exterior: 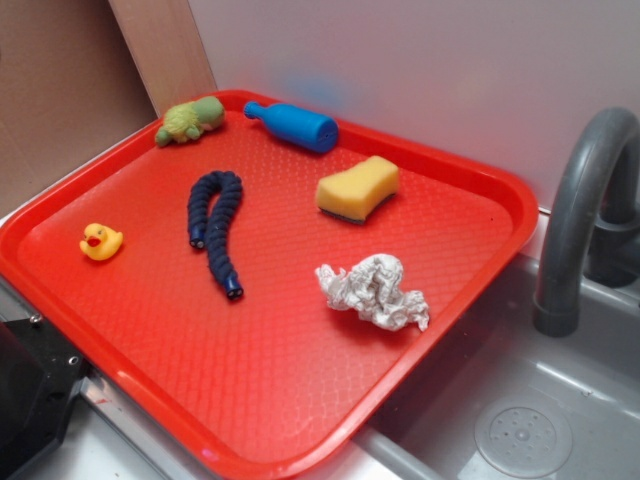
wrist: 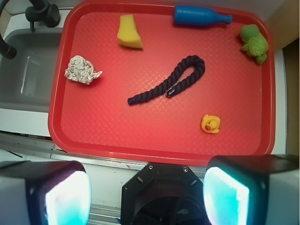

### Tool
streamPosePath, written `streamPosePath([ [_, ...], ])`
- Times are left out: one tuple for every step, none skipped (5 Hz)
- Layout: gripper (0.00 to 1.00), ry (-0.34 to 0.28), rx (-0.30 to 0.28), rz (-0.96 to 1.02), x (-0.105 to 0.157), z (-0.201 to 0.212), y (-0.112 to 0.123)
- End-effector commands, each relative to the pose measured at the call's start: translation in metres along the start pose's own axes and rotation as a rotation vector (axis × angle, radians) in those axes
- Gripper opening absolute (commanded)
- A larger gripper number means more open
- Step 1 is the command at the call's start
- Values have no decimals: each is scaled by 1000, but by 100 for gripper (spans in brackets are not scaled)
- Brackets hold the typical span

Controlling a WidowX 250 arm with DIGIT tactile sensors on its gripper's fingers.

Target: Grab the yellow duck.

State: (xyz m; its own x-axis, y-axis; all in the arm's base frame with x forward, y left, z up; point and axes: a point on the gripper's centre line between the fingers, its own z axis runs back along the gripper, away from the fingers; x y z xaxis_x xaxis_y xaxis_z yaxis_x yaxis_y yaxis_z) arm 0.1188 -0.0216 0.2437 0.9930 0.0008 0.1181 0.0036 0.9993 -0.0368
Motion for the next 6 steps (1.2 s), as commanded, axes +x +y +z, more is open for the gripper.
streamPosePath([
  [100,0,0,0,0,0,0],
  [100,-5,-36,206,17,-8,9],
  [100,-73,-1,381,33,-18,34],
  [100,-134,99,524,35,-30,69],
  [100,-146,188,605,23,-53,100],
  [100,-95,207,581,16,-78,109],
])
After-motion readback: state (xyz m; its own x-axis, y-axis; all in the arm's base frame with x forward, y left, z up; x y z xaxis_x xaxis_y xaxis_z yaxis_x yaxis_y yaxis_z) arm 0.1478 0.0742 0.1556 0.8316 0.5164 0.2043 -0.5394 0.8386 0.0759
